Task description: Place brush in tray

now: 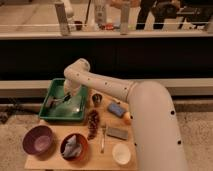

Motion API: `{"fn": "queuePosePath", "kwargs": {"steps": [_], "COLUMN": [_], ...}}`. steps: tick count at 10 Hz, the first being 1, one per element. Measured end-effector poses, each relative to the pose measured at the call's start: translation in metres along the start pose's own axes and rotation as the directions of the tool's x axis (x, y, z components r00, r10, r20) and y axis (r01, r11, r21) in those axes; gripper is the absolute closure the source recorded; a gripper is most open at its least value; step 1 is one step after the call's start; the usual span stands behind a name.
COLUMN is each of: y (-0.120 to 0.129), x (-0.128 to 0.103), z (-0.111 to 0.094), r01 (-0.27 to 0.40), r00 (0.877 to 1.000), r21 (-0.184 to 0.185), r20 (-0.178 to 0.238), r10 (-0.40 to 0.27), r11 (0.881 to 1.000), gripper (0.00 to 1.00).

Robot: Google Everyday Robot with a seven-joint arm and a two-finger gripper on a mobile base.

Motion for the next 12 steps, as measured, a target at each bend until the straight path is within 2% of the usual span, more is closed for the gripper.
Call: {"fn": "queuePosePath", "kwargs": {"steps": [3, 11, 12], "y": [0.0029, 0.0089, 0.0089], "x": [0.0004, 0.0002, -0.0003], "z": [-0.0003, -0.0012, -0.0014], "r01": [0.005, 0.013, 0.015], "r00": [1.000, 1.000, 1.000], "r21": [0.003, 0.009, 0.010], "r20": [0.004, 0.006, 0.008], "r10": [-0.005, -0.013, -0.015], "r11": [1.000, 1.000, 1.000], "gripper": [0.90, 0.90, 0.87]}}
